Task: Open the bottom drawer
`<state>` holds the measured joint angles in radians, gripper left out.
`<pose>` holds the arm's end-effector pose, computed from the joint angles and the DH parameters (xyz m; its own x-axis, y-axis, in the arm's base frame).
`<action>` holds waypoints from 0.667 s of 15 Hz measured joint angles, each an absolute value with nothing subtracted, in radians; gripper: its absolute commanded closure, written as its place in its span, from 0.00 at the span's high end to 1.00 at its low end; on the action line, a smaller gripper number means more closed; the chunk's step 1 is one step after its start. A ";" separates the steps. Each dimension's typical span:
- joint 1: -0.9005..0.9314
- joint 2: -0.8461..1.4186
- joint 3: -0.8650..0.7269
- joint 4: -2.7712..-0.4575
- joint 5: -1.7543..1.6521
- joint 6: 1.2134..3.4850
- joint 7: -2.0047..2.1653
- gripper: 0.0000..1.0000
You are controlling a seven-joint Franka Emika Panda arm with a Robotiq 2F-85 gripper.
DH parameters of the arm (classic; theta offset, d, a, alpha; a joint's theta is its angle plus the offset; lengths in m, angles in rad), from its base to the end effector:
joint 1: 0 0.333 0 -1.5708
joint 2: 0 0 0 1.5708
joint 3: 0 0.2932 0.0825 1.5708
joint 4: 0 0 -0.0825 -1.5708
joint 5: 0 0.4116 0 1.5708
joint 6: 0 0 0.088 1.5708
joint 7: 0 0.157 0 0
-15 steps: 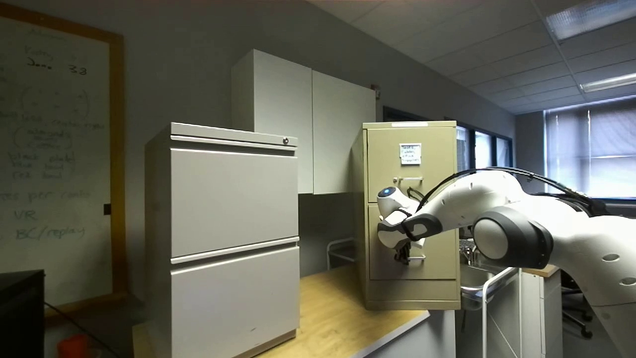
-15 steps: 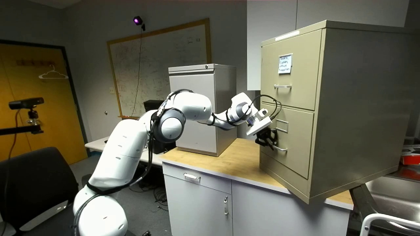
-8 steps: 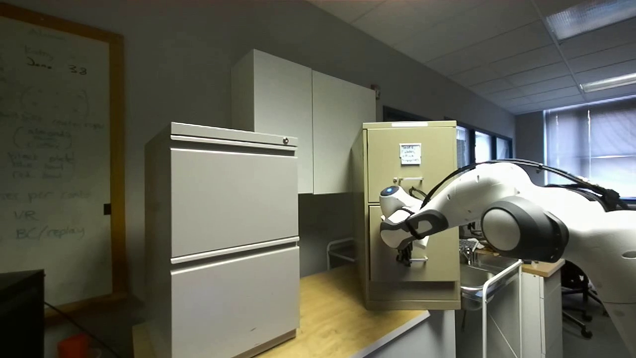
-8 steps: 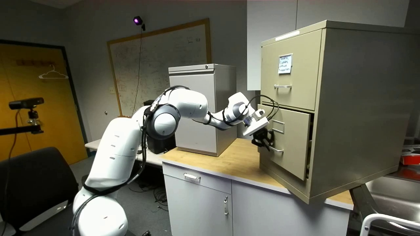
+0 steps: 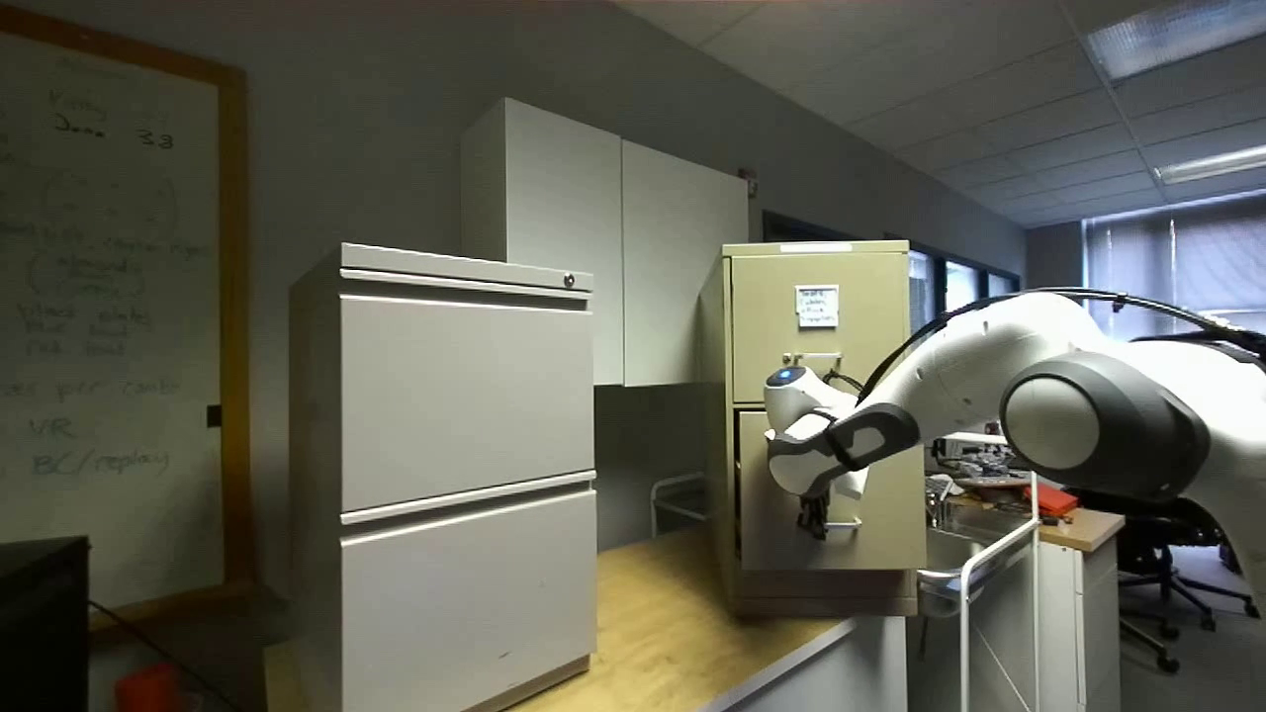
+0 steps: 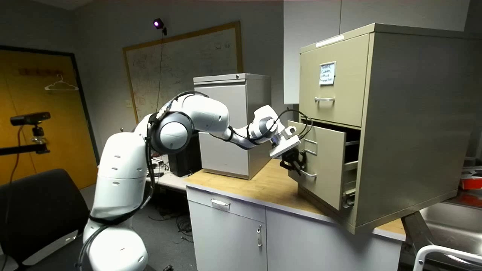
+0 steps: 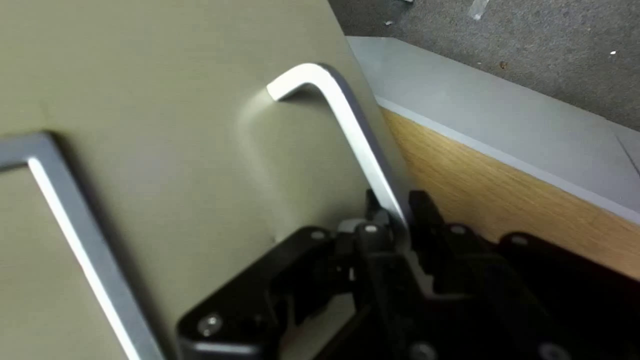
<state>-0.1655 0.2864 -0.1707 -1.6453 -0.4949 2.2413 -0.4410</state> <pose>0.6630 -0.2569 0.4120 0.9327 0.3607 -0.0051 0.3071 -0.7865 0.5358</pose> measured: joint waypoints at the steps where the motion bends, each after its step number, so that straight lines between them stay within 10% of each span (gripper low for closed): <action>1: -0.162 0.265 -0.171 -1.674 -0.498 2.248 -0.439 0.04; 10: -0.137 0.056 -0.153 -1.942 -0.548 2.284 -0.386 0.04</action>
<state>-0.1373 0.0556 -0.1527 -1.9424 -0.5481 2.2843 -0.3859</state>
